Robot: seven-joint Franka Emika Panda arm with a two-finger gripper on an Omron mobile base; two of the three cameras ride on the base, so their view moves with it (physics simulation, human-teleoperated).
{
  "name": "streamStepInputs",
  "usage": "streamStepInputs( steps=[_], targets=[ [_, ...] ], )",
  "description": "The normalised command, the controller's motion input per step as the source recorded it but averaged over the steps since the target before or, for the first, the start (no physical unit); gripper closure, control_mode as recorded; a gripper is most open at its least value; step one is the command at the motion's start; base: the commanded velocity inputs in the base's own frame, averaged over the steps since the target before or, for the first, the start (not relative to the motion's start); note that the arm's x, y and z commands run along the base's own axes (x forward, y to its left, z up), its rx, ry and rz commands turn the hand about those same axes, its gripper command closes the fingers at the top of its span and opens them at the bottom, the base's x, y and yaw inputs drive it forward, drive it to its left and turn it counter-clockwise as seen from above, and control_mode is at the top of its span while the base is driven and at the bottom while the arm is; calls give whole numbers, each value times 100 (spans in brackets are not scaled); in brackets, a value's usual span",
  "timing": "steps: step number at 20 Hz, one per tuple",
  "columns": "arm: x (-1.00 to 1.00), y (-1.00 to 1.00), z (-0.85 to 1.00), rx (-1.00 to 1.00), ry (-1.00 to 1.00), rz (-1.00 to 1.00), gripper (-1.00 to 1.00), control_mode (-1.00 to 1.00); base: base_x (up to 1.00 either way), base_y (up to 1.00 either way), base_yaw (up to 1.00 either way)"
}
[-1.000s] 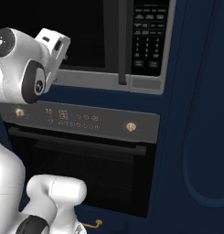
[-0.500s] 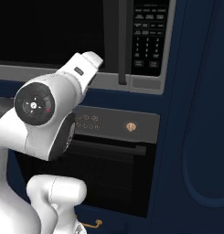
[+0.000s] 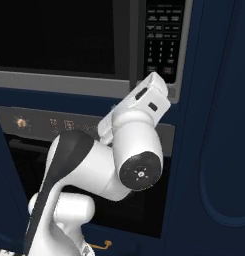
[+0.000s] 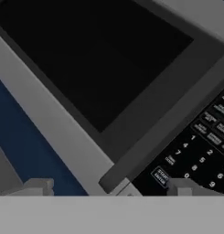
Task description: Pick the lemon wedge from the sink and place it in the bowl. Then pick the bowl and place it in the microwave. Then close the microwave door and press the start button.
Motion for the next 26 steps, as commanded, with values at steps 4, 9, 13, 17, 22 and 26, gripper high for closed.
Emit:
streamStepInputs(
  steps=[4, 9, 13, 17, 22, 26],
  targets=[
    [51, -16, -8, 5, -9, 36, -100, -100, 0, 0, 0],
    [47, -4, 6, 1, -1, 34, -100, -100, 0, 0, 0],
    [38, -24, 8, 0, -2, 18, -100, -100, 0, 0, 0],
    [36, -16, 0, 0, 0, 5, -100, -100, 0, 0, 0],
    [41, 0, 0, 0, 0, 1, -100, -100, 0, 0, 0],
    [24, 0, -7, 0, 0, 2, -100, -100, 0, 0, 0]
  ],
)
